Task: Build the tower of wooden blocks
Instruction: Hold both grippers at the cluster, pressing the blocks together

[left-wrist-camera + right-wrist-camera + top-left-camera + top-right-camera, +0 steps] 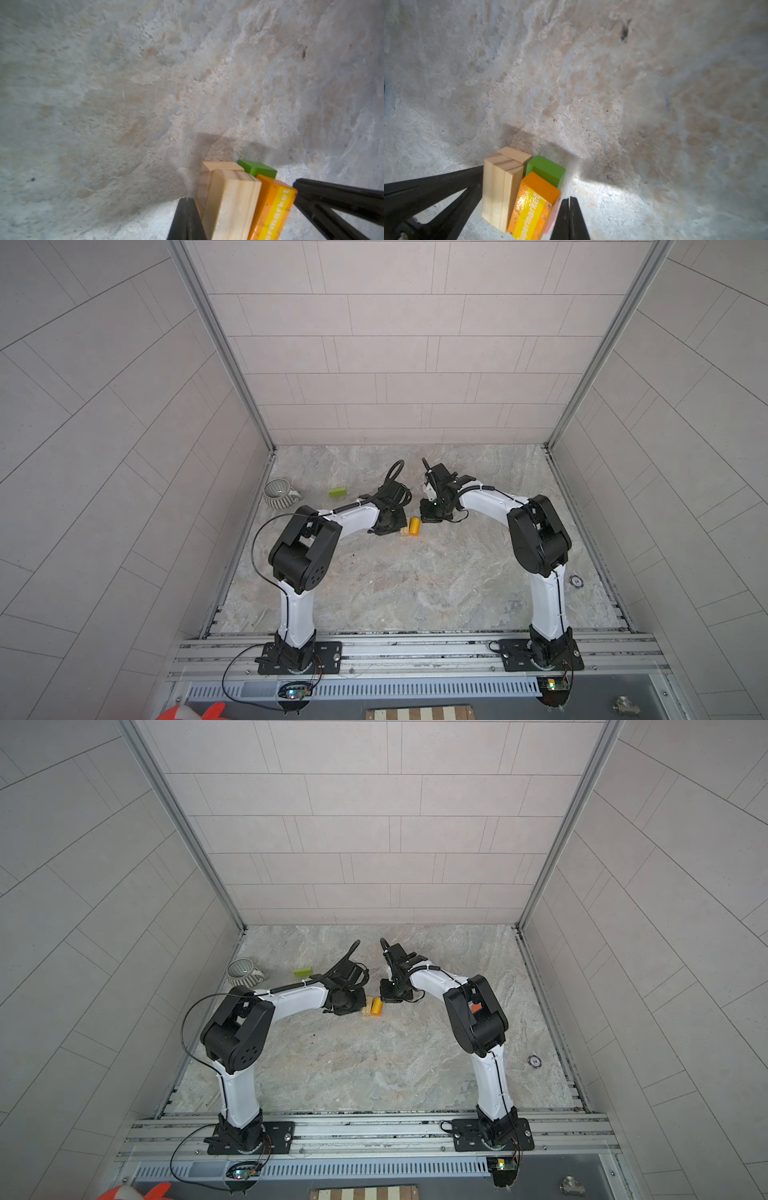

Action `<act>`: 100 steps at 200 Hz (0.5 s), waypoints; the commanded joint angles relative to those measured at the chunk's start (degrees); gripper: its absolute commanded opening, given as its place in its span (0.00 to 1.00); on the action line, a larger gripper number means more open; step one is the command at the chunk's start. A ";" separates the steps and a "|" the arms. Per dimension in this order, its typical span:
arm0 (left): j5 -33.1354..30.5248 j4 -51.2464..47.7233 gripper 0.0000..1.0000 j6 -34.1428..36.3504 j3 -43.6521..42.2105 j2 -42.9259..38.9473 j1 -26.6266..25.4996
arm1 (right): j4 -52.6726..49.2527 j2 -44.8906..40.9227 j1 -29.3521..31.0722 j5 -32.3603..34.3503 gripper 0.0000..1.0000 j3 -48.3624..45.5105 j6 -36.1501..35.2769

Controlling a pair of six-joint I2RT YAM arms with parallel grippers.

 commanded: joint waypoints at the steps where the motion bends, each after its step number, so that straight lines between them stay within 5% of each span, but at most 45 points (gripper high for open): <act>1: -0.04 0.02 0.00 0.33 0.11 -0.18 0.19 | 0.40 -0.01 0.33 -0.53 0.00 -0.49 0.41; 100: 0.23 0.55 0.00 0.13 -0.10 -0.08 0.19 | 1.90 1.76 0.43 -3.69 0.00 0.91 1.71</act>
